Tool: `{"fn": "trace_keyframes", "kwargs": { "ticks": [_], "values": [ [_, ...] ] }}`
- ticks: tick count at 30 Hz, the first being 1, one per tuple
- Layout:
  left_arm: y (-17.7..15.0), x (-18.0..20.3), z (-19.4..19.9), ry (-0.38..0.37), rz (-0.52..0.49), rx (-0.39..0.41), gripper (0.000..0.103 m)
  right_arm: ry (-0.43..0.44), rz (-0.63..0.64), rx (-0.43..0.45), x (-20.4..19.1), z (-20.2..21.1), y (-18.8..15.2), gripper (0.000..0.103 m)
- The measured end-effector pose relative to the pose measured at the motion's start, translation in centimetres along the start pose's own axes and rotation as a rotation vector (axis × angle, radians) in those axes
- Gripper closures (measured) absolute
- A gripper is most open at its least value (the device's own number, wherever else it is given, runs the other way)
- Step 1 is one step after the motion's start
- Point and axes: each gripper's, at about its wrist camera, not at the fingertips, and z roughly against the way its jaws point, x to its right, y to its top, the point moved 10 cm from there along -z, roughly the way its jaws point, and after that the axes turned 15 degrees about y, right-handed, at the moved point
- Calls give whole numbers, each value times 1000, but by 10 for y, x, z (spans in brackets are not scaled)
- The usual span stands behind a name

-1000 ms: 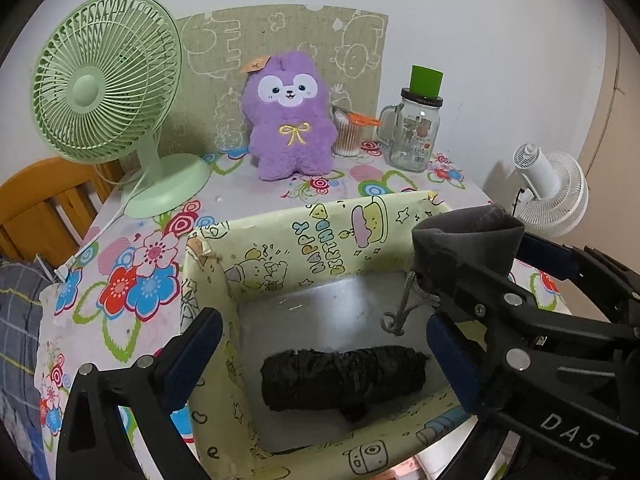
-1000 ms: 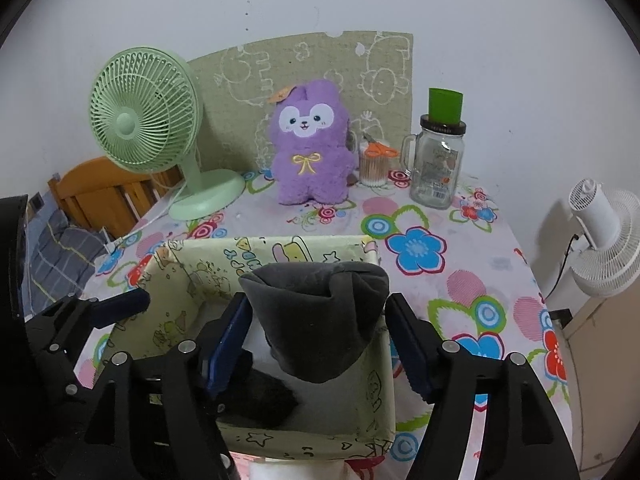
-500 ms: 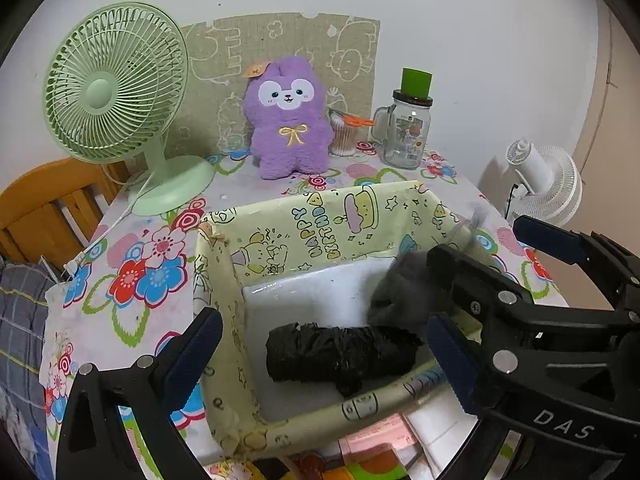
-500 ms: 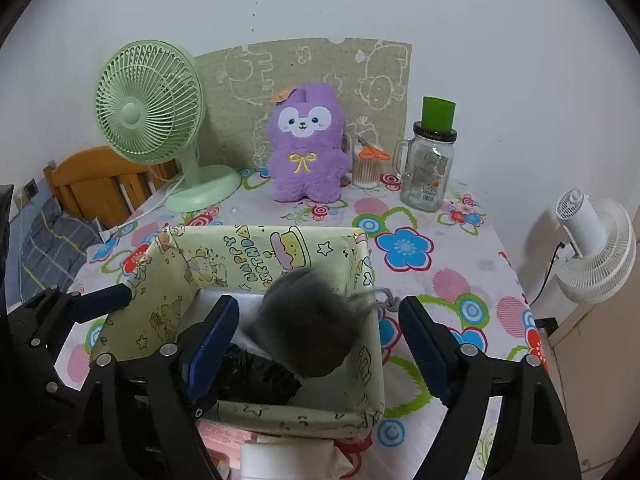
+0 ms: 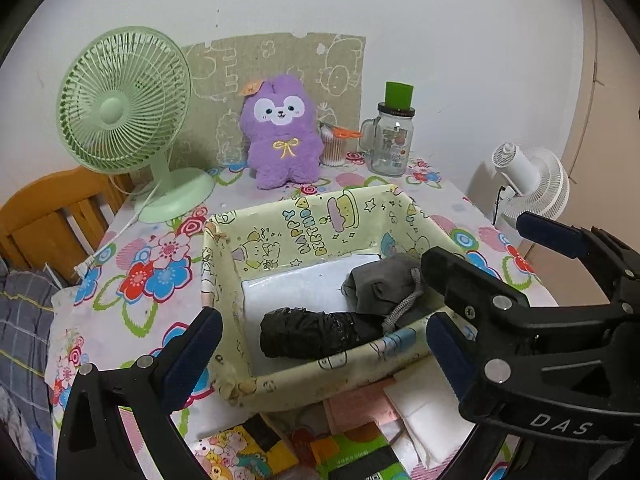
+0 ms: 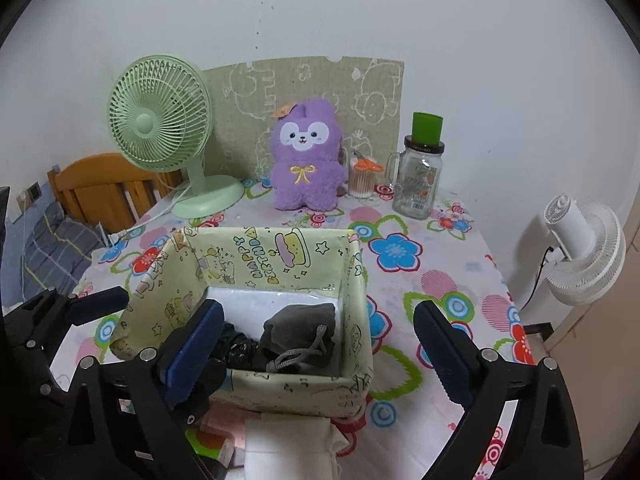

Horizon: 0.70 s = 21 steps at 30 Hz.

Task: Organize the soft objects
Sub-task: 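Withdraw both open tools from the yellow box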

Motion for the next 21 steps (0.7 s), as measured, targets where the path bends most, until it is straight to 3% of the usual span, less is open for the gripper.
{"fn": "trace_keyframes", "kwargs": {
  "ticks": [9, 21],
  "values": [
    [-9, 0, 19, -31, 4, 14, 0, -7, 27, 18, -10, 21, -4, 3],
    [-20, -10, 55, 5, 26, 59, 0, -10, 46, 50, -29, 52, -9, 1]
  ]
}}
